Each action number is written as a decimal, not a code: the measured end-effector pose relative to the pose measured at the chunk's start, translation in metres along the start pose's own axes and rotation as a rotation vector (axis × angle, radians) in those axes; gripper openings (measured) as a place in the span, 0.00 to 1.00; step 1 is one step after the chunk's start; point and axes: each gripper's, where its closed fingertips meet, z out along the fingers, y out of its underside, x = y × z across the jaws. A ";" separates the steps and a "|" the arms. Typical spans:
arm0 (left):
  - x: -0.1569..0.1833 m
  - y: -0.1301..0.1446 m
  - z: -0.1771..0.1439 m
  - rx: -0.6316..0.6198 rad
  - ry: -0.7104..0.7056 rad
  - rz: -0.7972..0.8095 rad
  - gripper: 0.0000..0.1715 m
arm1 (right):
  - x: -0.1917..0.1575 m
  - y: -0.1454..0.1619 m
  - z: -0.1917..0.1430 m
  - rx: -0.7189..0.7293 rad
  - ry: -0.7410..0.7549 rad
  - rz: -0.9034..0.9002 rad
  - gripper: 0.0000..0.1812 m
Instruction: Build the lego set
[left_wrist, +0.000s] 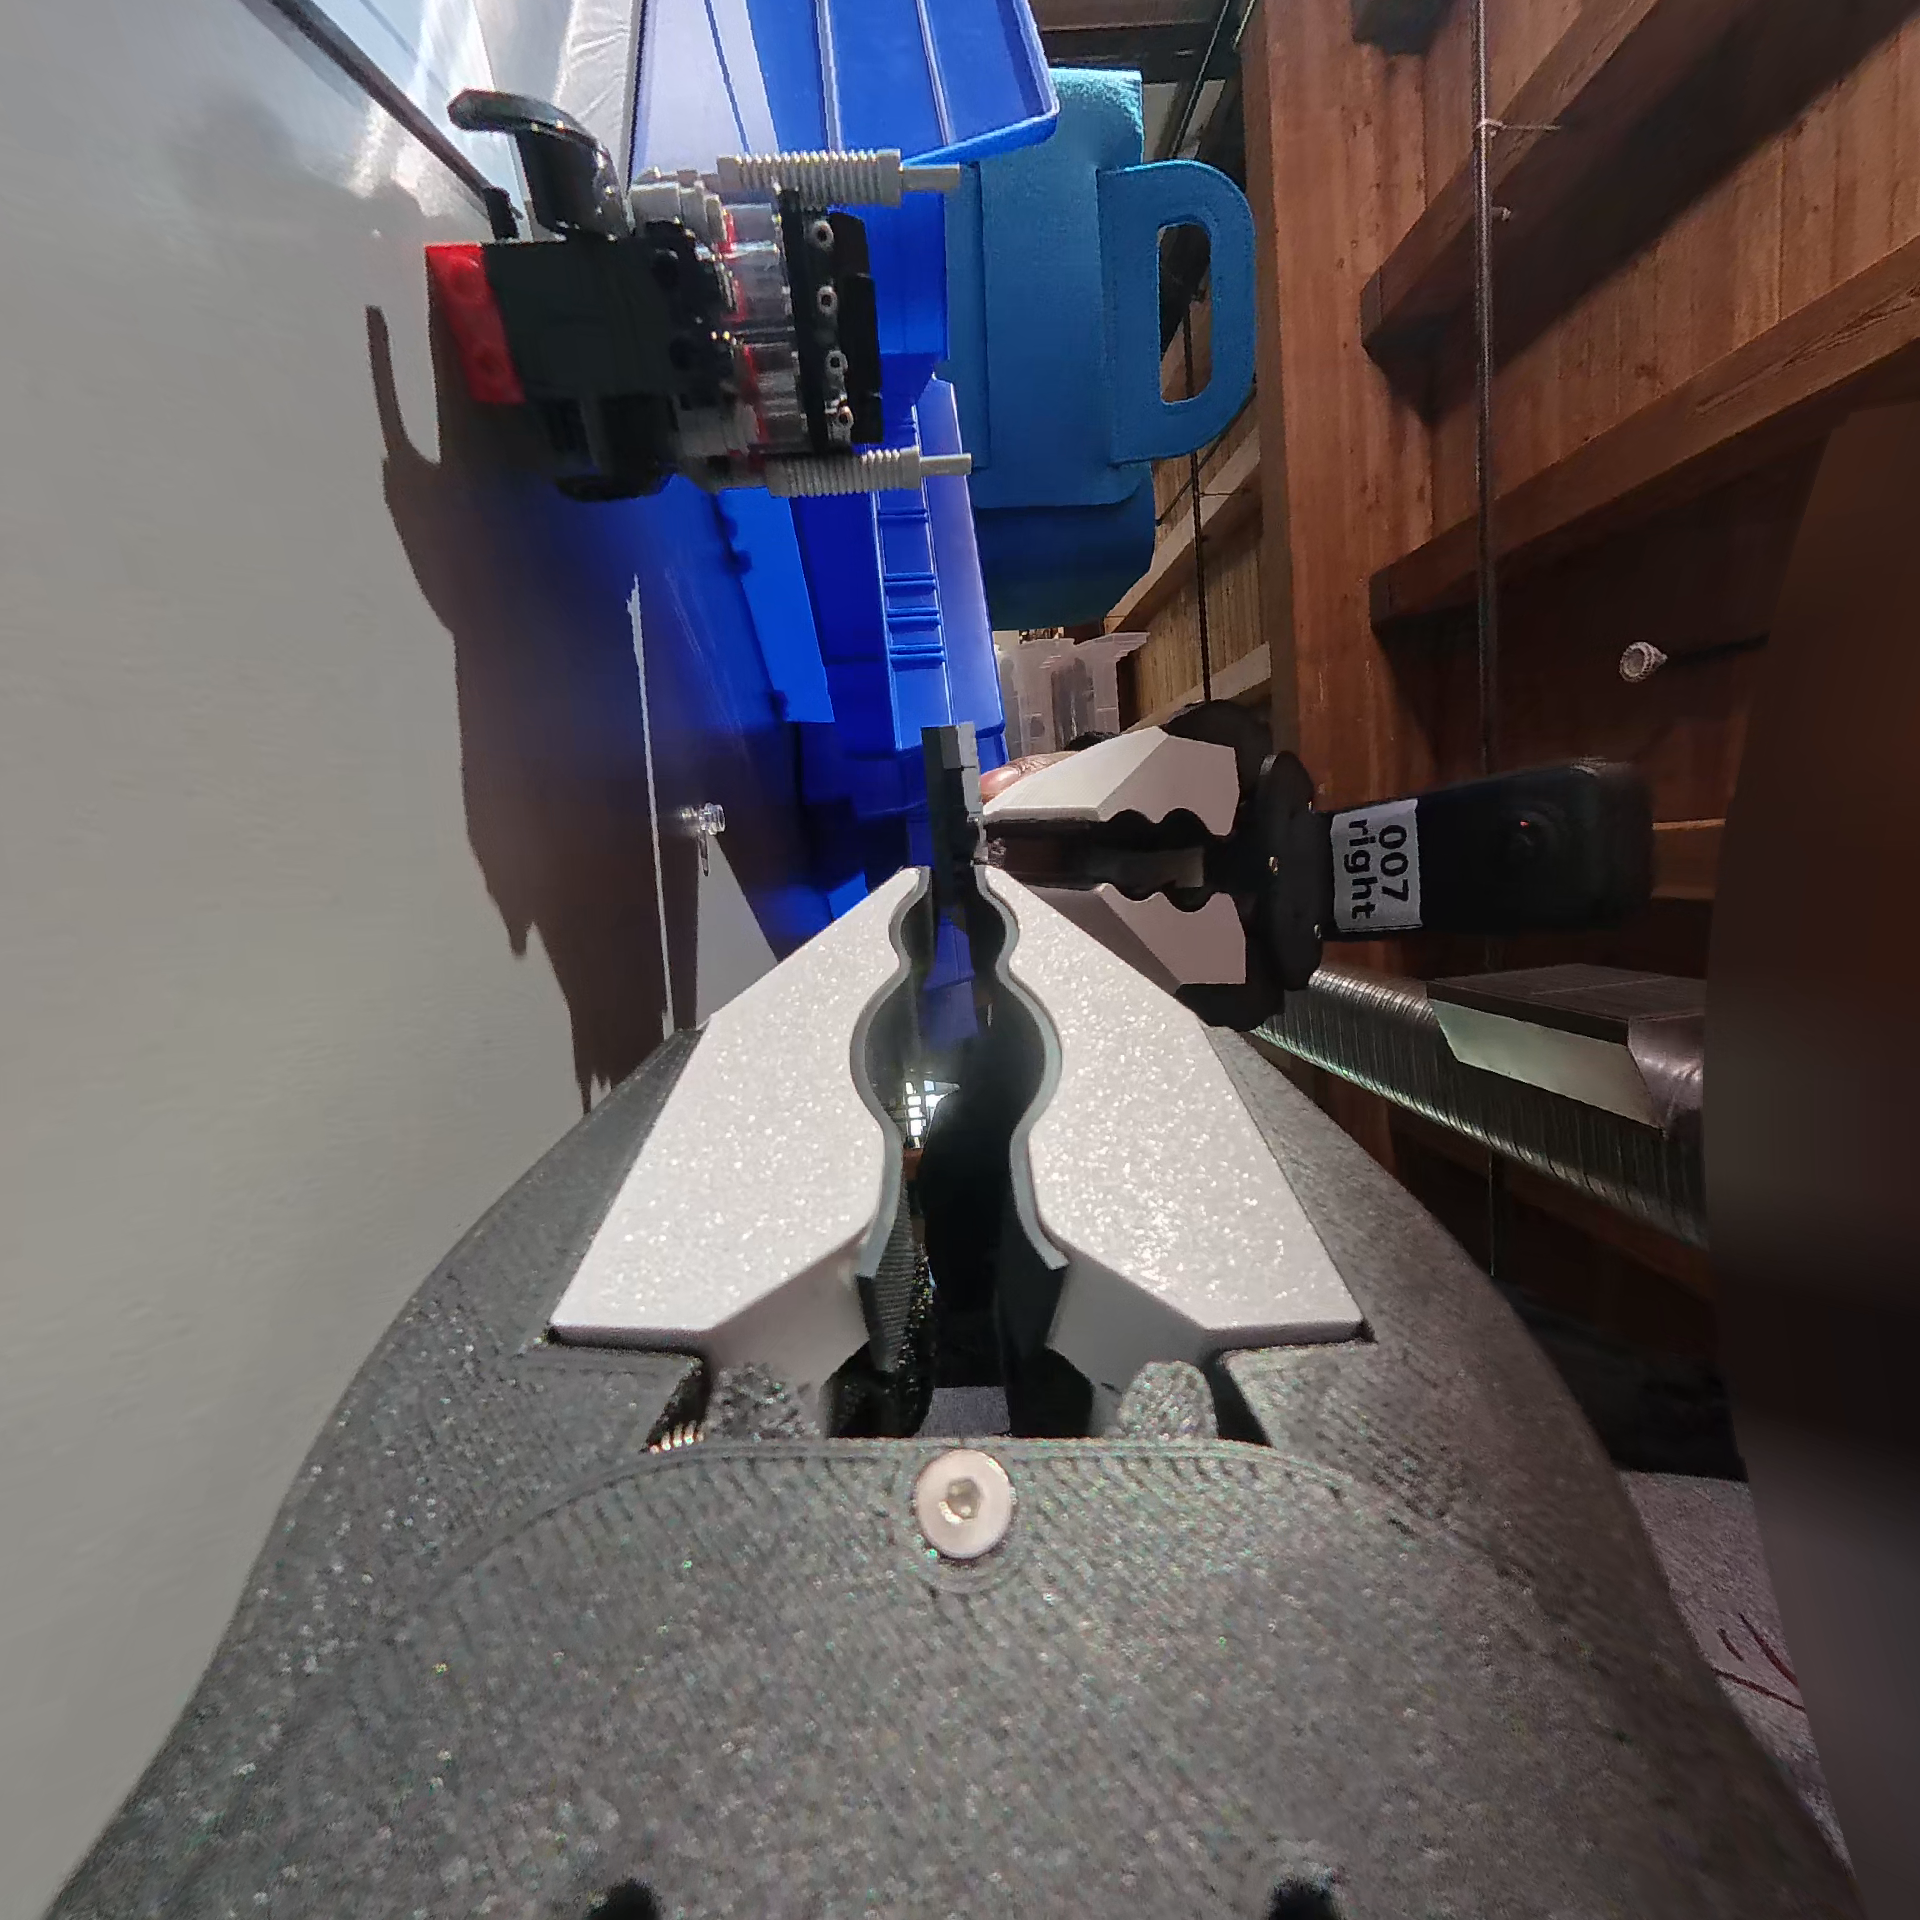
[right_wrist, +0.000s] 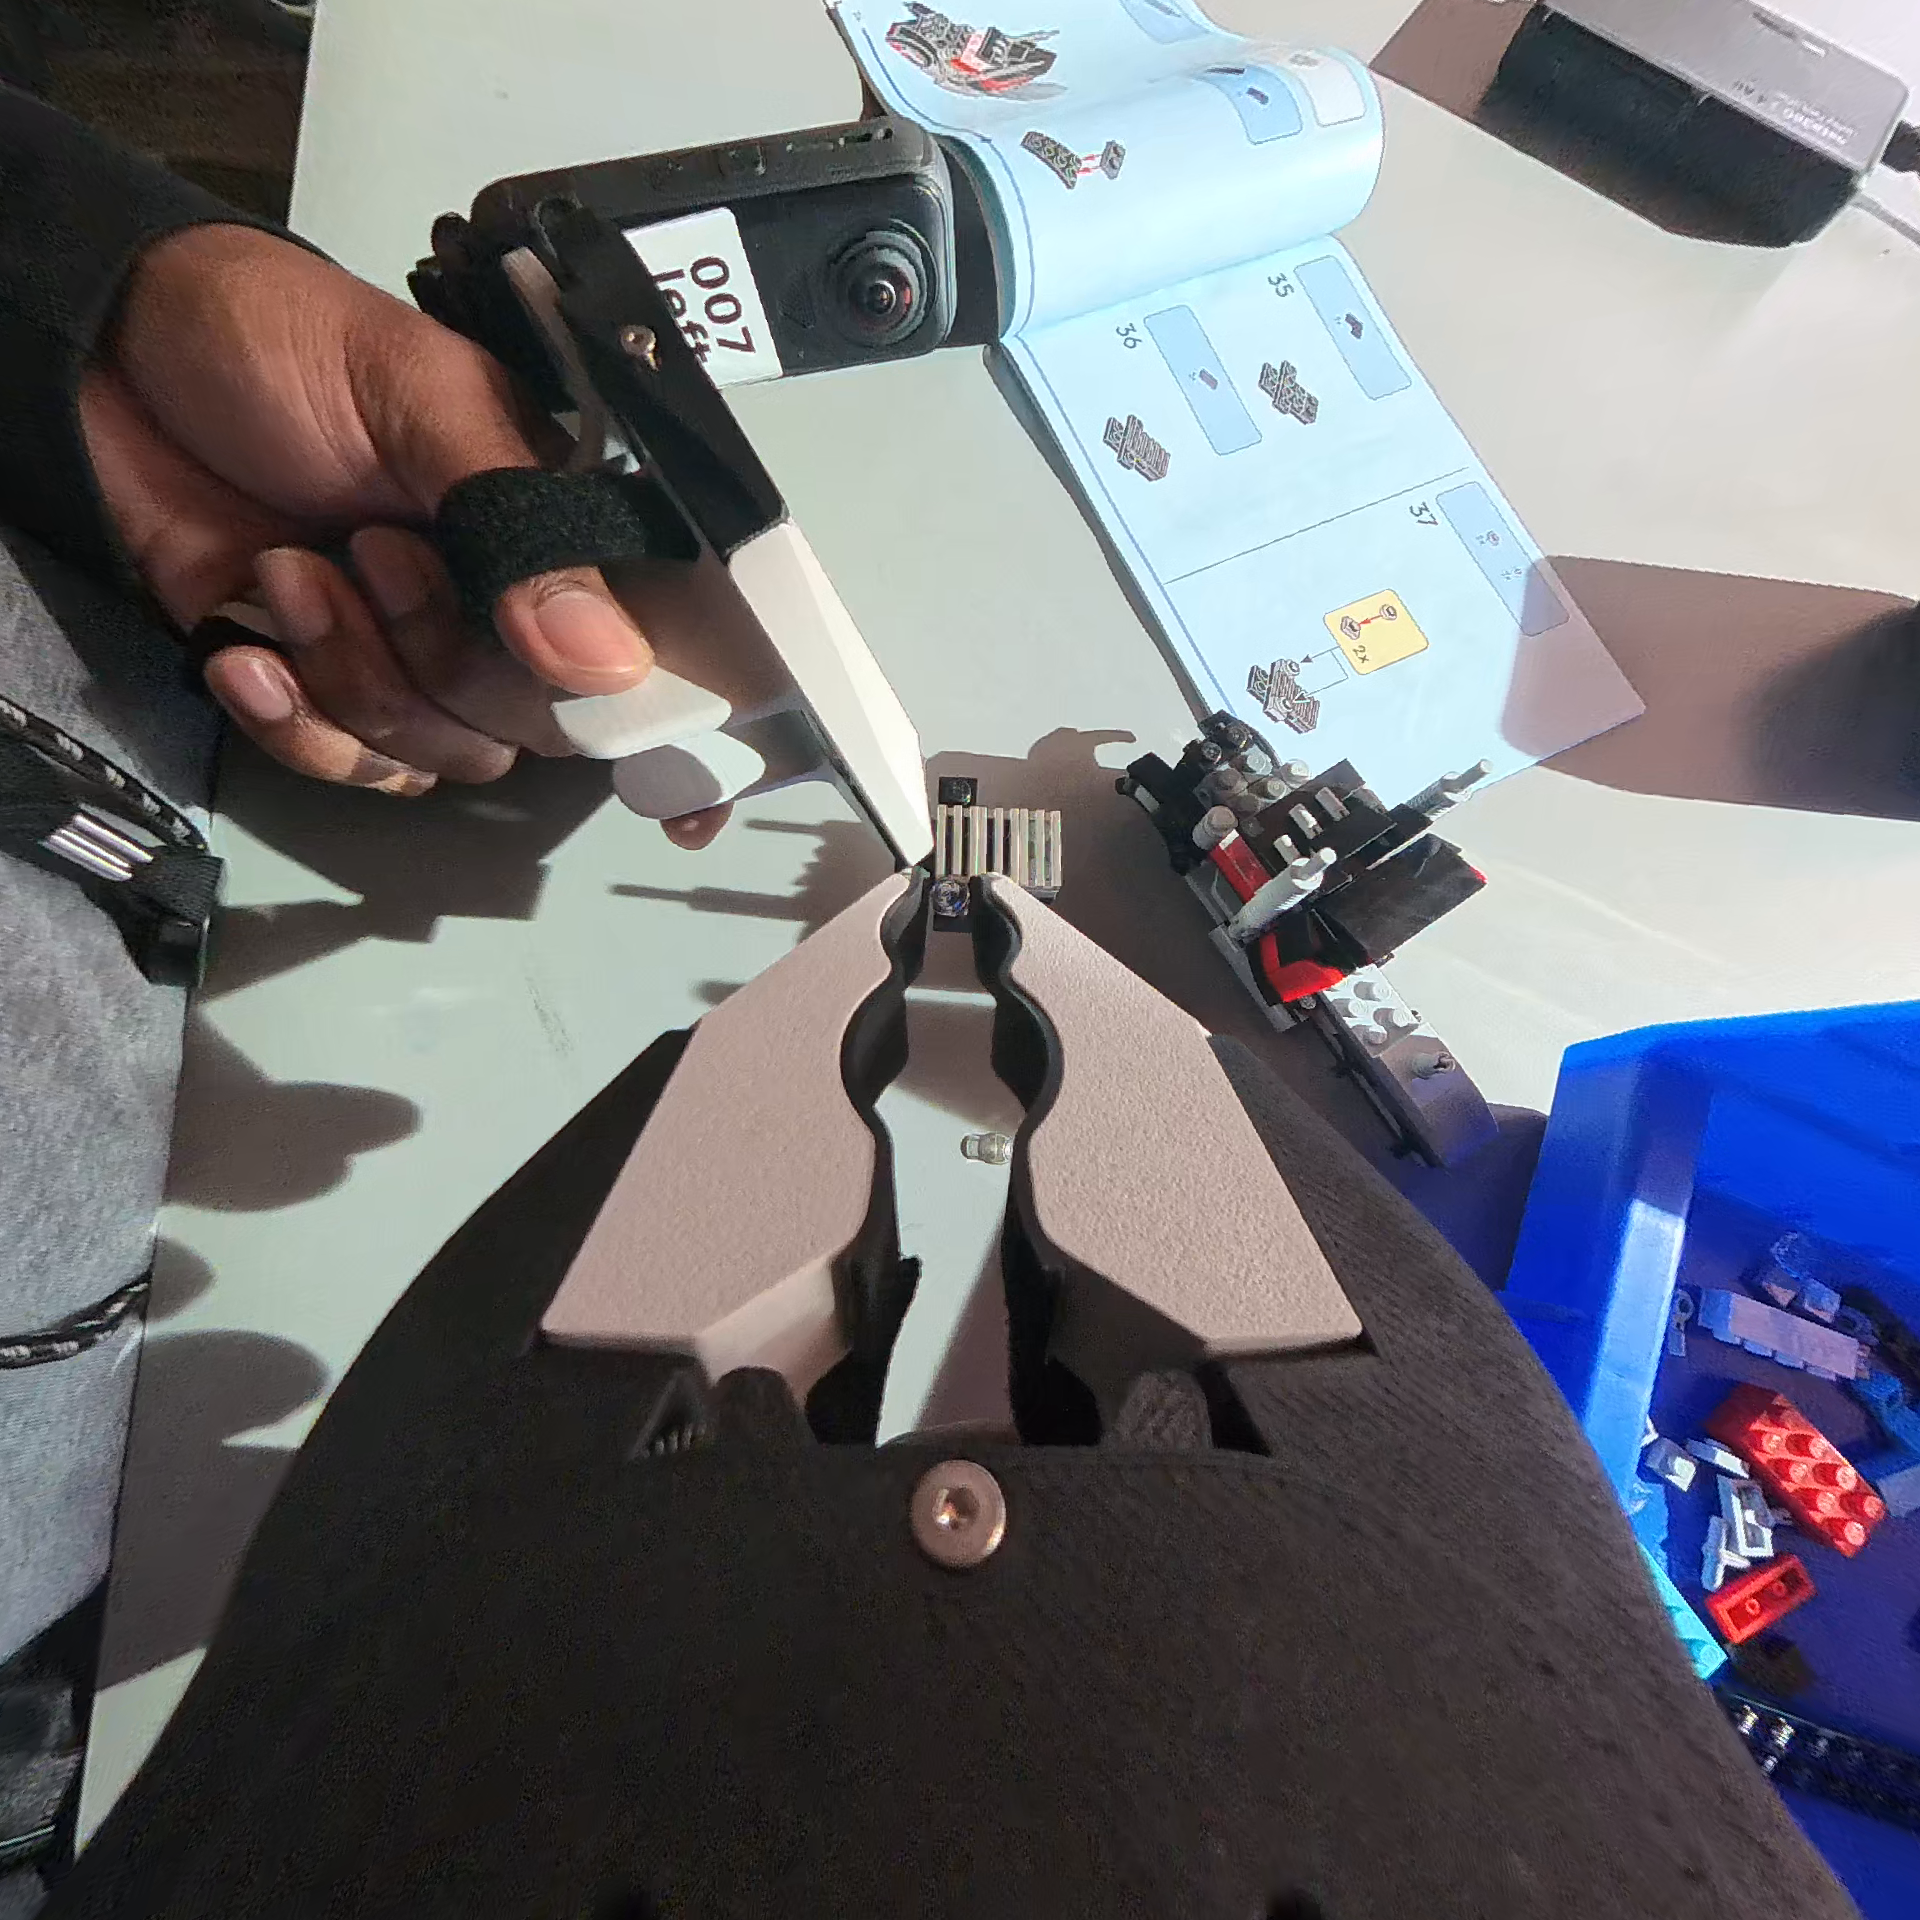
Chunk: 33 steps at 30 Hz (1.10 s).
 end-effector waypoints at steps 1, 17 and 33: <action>0.000 0.000 0.000 0.001 0.000 0.000 0.03 | 0.000 0.000 0.000 -0.001 0.003 -0.001 0.05; 0.000 0.000 0.000 0.001 0.003 0.002 0.03 | 0.001 0.001 -0.001 0.011 0.012 0.010 0.07; 0.000 0.000 0.000 0.000 -0.001 0.002 0.03 | 0.002 0.002 -0.002 0.023 0.005 0.019 0.07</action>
